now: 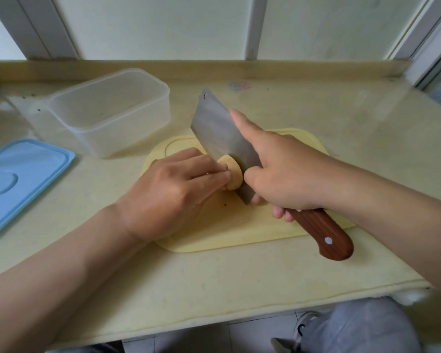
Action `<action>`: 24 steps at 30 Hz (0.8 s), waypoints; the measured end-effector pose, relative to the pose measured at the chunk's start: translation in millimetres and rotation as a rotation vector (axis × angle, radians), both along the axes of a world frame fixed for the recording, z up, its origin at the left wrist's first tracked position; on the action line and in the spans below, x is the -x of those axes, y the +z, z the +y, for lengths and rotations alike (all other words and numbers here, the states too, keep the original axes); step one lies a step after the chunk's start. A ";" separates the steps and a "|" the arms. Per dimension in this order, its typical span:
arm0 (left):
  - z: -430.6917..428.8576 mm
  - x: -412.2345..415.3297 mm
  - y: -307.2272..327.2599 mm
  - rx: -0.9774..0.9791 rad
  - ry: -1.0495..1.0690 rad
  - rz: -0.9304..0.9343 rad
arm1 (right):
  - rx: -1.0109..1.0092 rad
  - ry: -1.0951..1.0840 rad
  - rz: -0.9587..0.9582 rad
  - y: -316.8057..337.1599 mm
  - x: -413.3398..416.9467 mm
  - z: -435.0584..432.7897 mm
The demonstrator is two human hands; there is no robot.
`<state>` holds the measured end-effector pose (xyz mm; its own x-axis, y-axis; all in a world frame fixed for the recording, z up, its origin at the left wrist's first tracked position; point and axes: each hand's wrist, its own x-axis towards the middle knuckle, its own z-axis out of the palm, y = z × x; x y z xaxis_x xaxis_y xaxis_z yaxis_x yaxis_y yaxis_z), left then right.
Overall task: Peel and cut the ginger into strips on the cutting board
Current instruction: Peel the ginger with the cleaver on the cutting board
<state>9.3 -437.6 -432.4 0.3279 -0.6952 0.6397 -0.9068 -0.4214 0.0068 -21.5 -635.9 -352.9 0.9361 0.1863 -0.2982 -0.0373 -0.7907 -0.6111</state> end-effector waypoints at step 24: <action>-8.3 1.9 2.4 0.047 0.003 0.035 | -0.030 -0.102 -0.118 29.6 17.5 -19.8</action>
<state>7.4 -445.9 -430.0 0.3523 -0.6639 0.6596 -0.9045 -0.4226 0.0577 -39.0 -655.8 -323.4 0.9789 0.0958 -0.1804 -0.0428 -0.7677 -0.6394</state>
